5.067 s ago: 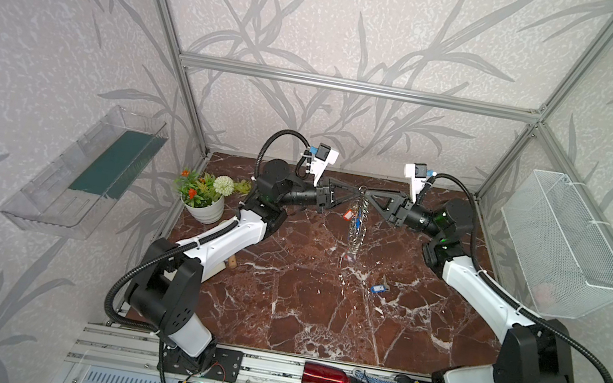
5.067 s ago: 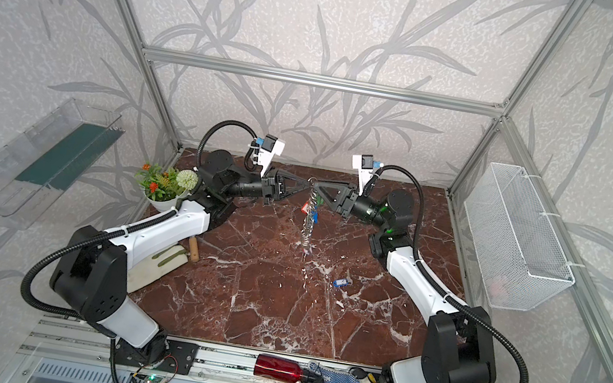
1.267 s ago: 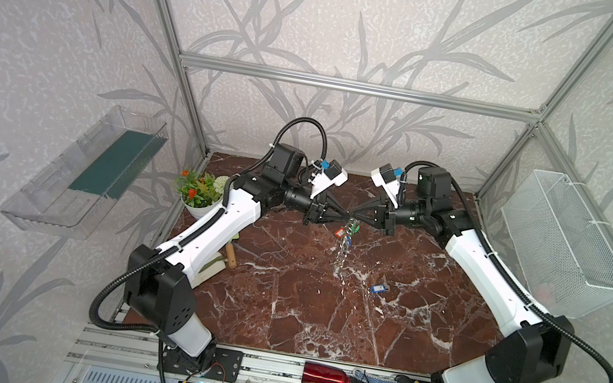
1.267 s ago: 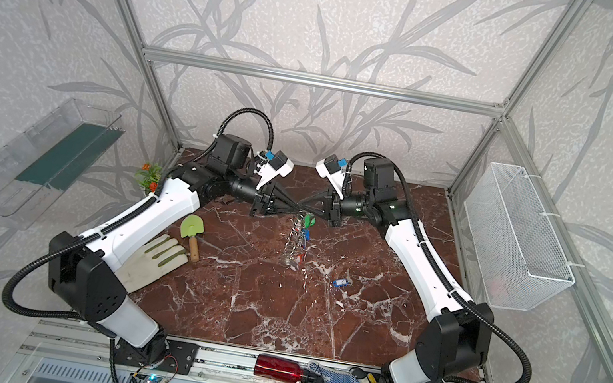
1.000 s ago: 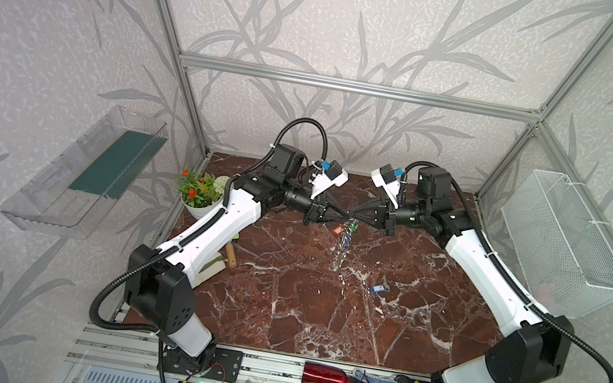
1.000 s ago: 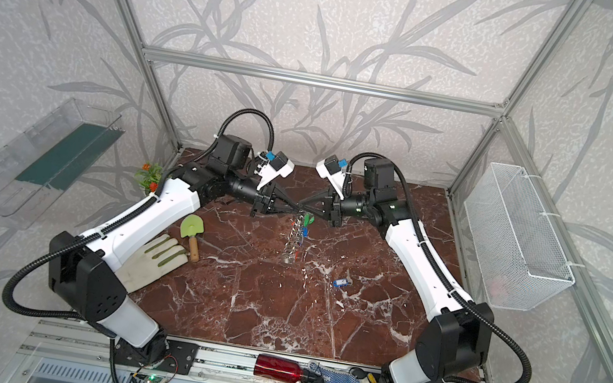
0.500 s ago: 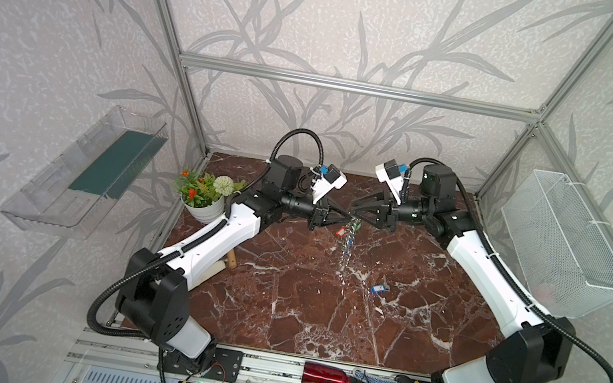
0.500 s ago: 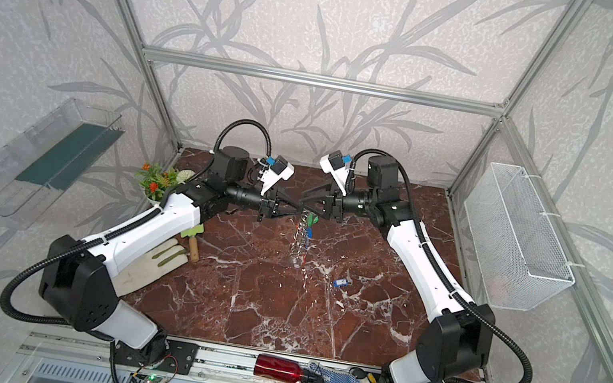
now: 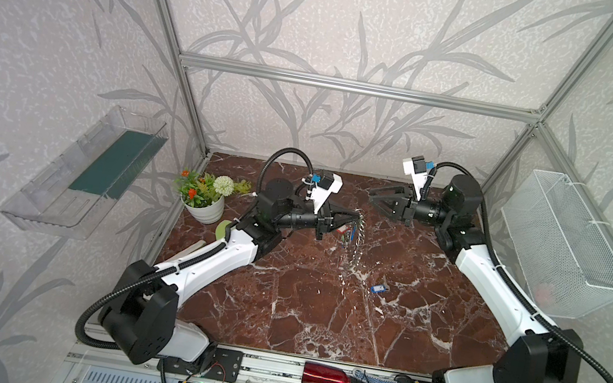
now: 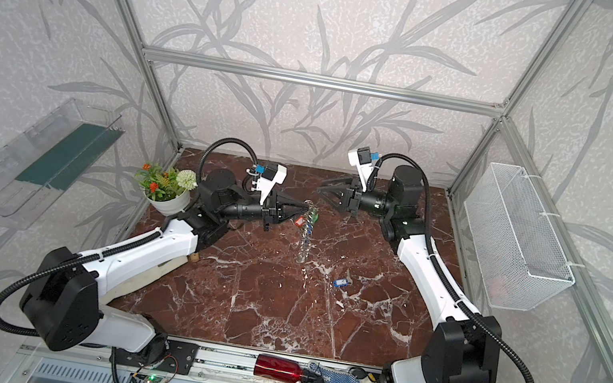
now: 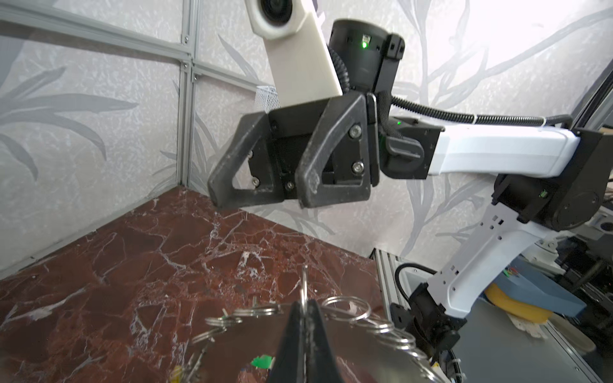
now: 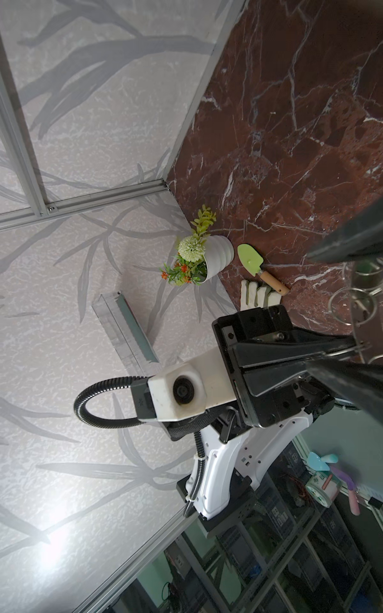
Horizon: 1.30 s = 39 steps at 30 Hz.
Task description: Put the keys on the keyring
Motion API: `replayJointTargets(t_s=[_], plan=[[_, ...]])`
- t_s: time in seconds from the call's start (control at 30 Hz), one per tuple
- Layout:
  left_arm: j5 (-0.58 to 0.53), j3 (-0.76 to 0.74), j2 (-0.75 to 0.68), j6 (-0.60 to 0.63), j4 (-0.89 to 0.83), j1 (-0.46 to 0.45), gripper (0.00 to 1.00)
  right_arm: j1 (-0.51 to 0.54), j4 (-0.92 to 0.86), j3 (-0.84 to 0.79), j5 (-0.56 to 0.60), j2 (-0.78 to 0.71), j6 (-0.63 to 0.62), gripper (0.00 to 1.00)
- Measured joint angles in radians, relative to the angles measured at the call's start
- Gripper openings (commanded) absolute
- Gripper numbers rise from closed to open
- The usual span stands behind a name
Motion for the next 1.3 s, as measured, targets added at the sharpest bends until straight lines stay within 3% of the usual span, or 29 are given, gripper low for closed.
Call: replayJointTargets(t_s=[0.2, 0.4, 1.03, 1.3], plan=[[-0.064, -0.035, 0.039, -0.116, 0.243, -0.014, 0.00, 0.000, 0.126, -0.029, -0.027, 0.000, 0.111, 0.36], [-0.087, -0.042, 0.061, -0.156, 0.339, -0.029, 0.00, 0.008, 0.216, -0.030, -0.055, 0.011, 0.182, 0.30], [-0.108, -0.042, 0.083, -0.180, 0.388, -0.036, 0.00, 0.033, 0.269, -0.035, -0.087, 0.040, 0.232, 0.12], [-0.110, -0.042, 0.083, -0.179, 0.382, -0.036, 0.00, 0.034, 0.270, -0.039, -0.087, 0.042, 0.223, 0.00]])
